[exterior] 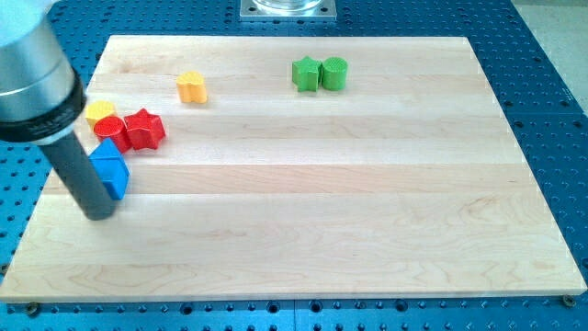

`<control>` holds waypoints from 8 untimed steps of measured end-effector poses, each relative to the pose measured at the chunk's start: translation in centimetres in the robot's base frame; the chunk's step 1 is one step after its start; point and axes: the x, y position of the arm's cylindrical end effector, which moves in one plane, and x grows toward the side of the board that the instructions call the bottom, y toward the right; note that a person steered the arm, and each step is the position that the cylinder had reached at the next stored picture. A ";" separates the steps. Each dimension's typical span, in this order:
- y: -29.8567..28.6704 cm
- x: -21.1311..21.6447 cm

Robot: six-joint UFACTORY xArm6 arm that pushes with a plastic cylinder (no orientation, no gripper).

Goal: Push the blue blocks into the red blocks

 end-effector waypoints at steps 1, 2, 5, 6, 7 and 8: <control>-2.2 0.0; -3.2 0.0; 0.9 1.5; 1.2 0.6; 1.2 -1.4; 1.2 -2.1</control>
